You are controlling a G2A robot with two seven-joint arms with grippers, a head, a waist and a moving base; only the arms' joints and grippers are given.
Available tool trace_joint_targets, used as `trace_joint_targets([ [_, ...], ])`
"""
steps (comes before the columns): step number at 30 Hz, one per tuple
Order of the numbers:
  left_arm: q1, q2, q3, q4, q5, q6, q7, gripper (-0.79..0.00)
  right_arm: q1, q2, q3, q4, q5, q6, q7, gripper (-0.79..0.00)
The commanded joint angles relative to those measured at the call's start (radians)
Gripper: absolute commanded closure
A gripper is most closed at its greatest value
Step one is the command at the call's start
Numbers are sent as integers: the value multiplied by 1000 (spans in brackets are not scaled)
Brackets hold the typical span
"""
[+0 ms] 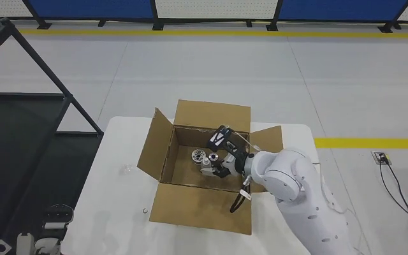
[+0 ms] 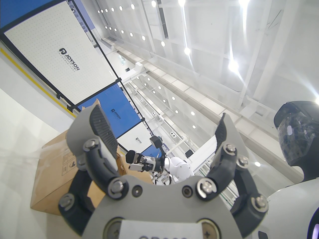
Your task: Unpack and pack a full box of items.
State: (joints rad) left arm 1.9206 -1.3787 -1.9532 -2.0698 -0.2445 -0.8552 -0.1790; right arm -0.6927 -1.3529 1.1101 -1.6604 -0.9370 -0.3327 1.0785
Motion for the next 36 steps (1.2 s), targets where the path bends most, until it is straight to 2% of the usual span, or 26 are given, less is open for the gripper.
trace_joint_targets([
  [1,0,0,0,0,0,0,0,-785,2,0,-2,8,-1,1,0,-785],
  [10,0,0,0,0,0,0,0,-785,2,0,-2,8,-1,1,0,-785],
  [12,-8,2,16,-7,-49,49,-9,-785,-10,0,-1,13,26,-21,-27,-785],
  [14,-28,8,-6,-13,-37,101,-46,-785,-6,3,23,23,105,-64,-42,-785],
  [20,-138,34,-25,-36,-134,262,-231,-785,-1,20,114,42,355,-156,-18,-785],
  [25,-258,54,-15,-15,-147,358,-361,-785,-57,47,236,7,554,-210,33,-785],
  [29,-348,66,12,11,-117,435,-415,-785,-136,74,367,-38,657,-225,62,-785],
  [36,-480,82,62,97,12,545,-422,-785,-303,110,568,-120,803,-232,48,-785],
])
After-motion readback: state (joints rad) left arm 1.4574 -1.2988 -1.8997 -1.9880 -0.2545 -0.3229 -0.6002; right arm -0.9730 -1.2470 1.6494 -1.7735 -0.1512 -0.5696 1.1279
